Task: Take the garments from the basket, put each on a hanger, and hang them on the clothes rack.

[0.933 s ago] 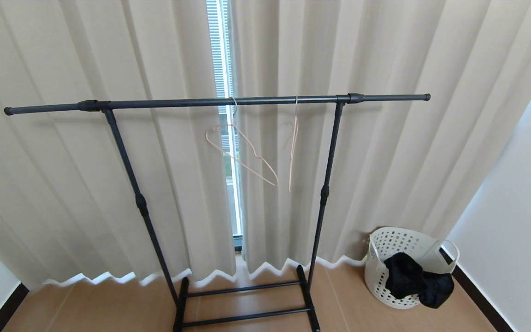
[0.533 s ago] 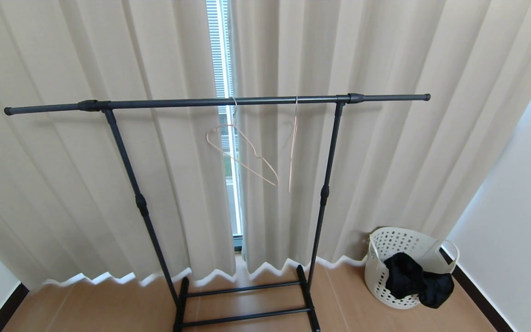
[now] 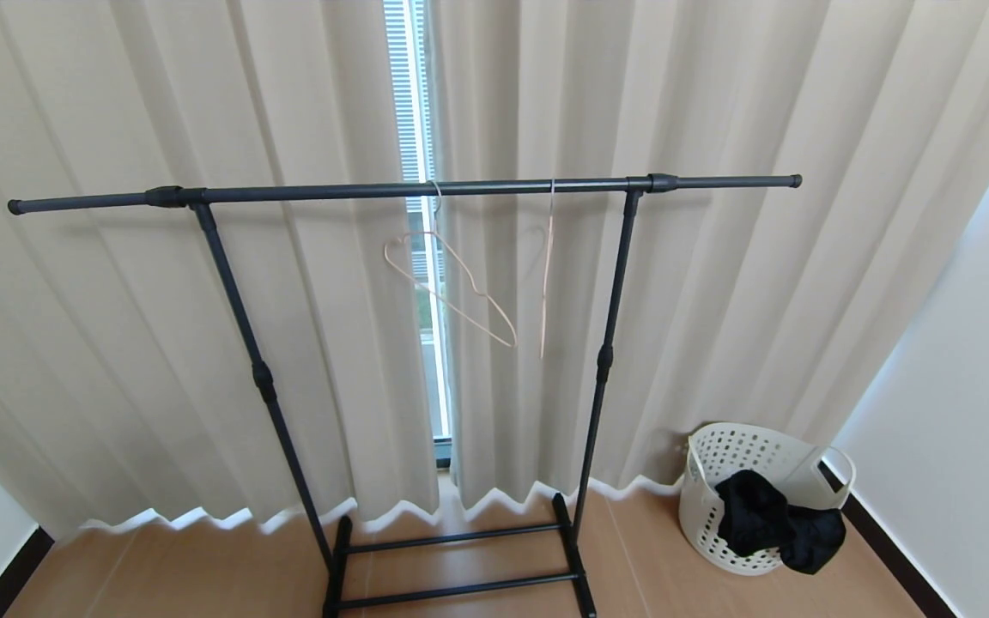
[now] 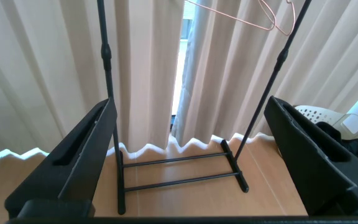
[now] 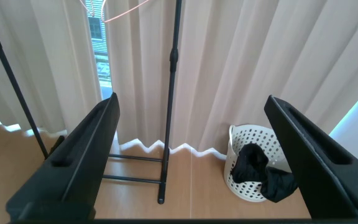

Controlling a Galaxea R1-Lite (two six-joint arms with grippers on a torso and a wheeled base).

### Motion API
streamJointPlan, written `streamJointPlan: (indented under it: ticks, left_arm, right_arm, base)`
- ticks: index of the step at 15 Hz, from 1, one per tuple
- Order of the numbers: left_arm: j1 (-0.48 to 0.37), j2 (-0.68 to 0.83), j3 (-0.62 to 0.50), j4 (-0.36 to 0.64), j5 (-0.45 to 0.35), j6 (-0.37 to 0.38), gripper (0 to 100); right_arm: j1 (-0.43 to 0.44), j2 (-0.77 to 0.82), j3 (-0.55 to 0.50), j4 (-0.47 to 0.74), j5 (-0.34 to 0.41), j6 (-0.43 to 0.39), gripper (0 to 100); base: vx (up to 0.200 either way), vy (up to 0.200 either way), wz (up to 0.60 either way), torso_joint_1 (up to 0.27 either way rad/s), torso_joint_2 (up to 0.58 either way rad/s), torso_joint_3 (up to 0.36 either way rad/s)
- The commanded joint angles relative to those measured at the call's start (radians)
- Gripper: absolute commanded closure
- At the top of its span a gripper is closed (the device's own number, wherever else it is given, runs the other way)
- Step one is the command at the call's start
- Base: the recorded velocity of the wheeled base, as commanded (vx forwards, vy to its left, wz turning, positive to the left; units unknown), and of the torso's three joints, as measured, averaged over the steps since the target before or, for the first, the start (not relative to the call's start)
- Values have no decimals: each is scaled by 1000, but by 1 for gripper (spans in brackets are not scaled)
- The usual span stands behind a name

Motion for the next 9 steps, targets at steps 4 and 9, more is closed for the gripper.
streamJointPlan:
  ticks: [4, 9]
  left_arm:
    - [0, 1, 0, 0, 0, -1, 0]
    - [0, 1, 0, 0, 0, -1, 0]
  right_arm:
    - [0, 0, -1, 0, 0, 1, 0]
    - [0, 0, -1, 0, 0, -2, 0]
  base:
    - [0, 0, 0, 0, 0, 0]
    - [0, 0, 0, 0, 0, 0]
